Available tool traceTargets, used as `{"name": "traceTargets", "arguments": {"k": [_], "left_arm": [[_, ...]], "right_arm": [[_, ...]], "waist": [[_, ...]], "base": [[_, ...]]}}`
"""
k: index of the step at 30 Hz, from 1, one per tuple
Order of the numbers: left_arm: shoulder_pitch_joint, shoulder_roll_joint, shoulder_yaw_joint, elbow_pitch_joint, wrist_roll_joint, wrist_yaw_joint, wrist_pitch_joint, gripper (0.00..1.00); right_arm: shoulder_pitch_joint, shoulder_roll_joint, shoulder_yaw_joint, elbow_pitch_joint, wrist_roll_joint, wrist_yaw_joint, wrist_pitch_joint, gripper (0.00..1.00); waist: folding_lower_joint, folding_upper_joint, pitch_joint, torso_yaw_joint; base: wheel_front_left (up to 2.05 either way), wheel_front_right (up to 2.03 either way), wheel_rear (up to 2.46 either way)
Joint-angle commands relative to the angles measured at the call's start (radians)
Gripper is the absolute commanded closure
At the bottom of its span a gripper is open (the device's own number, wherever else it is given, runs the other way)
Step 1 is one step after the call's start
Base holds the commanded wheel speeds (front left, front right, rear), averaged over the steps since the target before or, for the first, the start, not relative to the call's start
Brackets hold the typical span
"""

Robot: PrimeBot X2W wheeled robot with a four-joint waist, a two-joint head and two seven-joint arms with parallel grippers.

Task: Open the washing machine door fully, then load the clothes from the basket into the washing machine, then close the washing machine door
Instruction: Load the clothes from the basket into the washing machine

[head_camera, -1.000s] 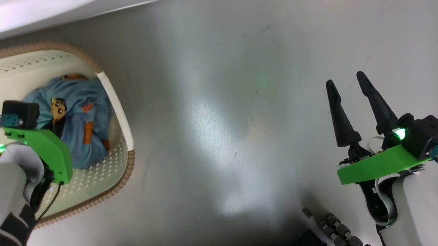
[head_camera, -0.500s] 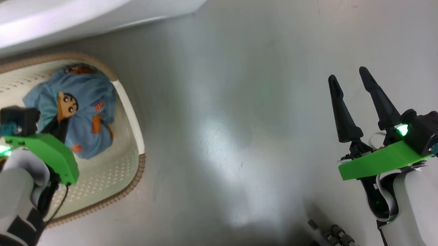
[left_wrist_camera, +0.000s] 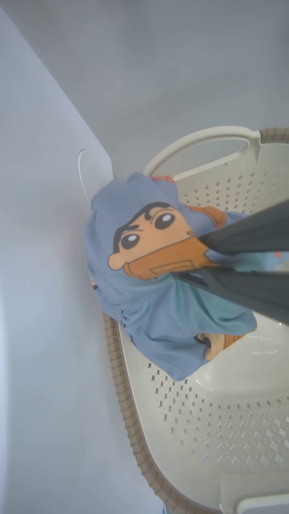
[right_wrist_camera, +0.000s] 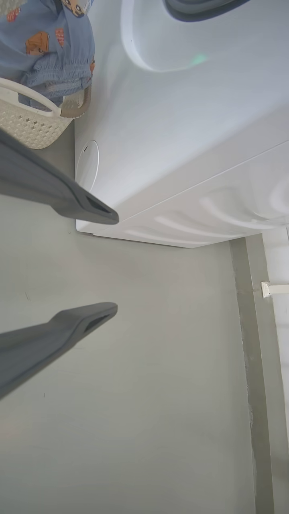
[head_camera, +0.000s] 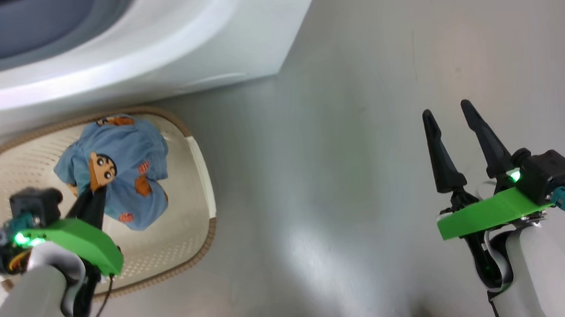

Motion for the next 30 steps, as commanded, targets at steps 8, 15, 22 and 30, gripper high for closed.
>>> {"name": "traceTargets", "arguments": {"k": [8, 15, 22, 30], "left_arm": [[0.217, -0.02, 0.248, -0.202, 0.136, 0.023, -0.011, 1.0], [0.352, -0.082, 0.416, -0.367, 0.244, 0.019, -0.011, 1.0], [0.46, -0.143, 0.551, -0.507, 0.347, 0.007, -0.011, 1.0], [0.56, -0.22, 0.664, -0.635, 0.44, -0.003, -0.011, 1.0]], "right_arm": [[0.073, -0.022, 0.03, 0.017, 0.006, 0.002, -0.005, 0.0], [0.109, -0.038, 0.044, 0.045, 0.014, 0.002, -0.005, 0.0], [0.147, -0.055, 0.054, 0.066, 0.015, 0.002, -0.005, 0.0], [0.192, -0.059, 0.065, 0.084, 0.022, 0.002, -0.005, 0.0]], "waist": [[0.0, 0.0, -0.205, 0.067], [0.0, 0.0, -0.323, 0.085], [0.0, 0.0, -0.437, 0.098], [0.0, 0.0, -0.546, 0.103]], "base": [[0.0, 0.0, 0.0], [0.0, 0.0, 0.0], [0.0, 0.0, 0.0], [0.0, 0.0, 0.0]]}}
